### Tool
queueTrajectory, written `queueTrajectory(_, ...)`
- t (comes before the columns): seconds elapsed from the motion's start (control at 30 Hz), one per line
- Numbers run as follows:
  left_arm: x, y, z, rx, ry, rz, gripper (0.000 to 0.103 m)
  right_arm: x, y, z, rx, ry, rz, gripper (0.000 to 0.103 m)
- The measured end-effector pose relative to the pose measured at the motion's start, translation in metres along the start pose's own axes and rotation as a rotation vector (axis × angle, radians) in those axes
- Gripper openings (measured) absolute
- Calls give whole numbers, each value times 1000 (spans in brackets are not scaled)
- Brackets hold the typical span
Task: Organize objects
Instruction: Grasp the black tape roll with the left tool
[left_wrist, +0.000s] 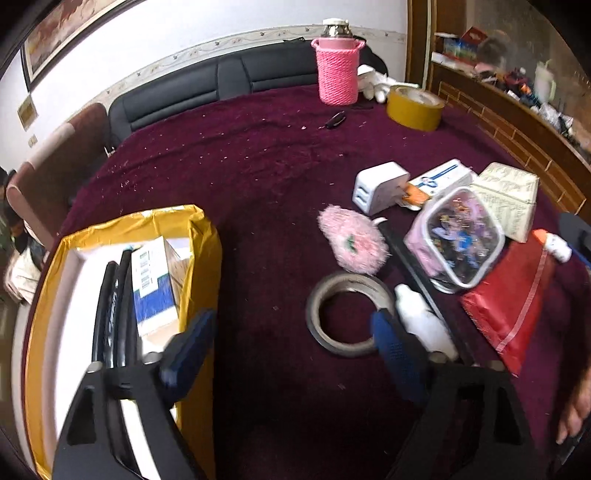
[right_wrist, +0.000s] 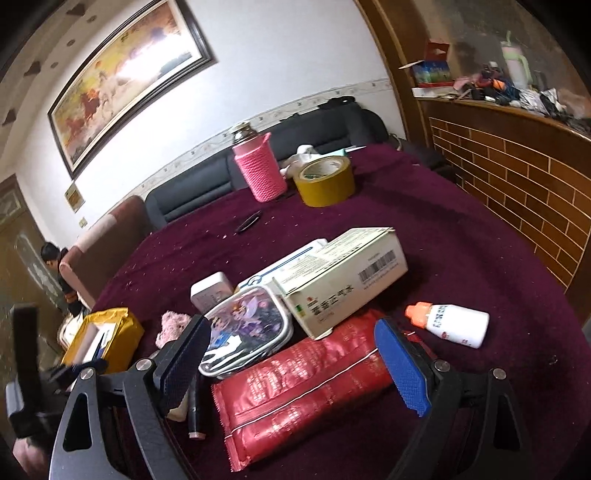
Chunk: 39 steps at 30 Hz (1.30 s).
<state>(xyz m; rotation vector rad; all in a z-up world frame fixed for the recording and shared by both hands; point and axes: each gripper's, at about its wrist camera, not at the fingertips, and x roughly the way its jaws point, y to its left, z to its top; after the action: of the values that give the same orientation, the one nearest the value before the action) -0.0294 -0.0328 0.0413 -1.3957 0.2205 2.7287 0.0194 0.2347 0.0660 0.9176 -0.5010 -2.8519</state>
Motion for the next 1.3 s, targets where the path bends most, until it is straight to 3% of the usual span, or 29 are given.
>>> queueTrajectory(0.07,7,3,4,-8,25,-23,54,0,4,-1,-15,-1,0,93)
queueTrajectory(0.13,15,5,5,-18,55,-41,46,0,5,-1,-21,-3,1,93)
queueTrajectory(0.37,28,-8,7,9,66,-36,46,5,1,-1,5,19,8,94)
queueTrajectory(0.5,29,-16,10,29,30,-8,42,7,1,-2,5,25,3,94)
queueTrajectory(0.57,28,-19,8,32,26,-48,17,8,2,-2,-2,28,-2,94)
queueTrajectory(0.63,24,-21,6,44,16,-35,11,10,2,-3,-10,36,-6,93)
queueTrajectory(0.83,6,-7,-3,-41,13,-142,9,16,3,-5,-29,51,-19,93)
queueTrajectory(1.07,-61,23,-35,-119,-76,-276,10,22,3,-7,-41,71,-46,93)
queueTrajectory(1.3,-117,65,-73,-162,-191,-262,10,22,3,-9,-51,63,-68,93)
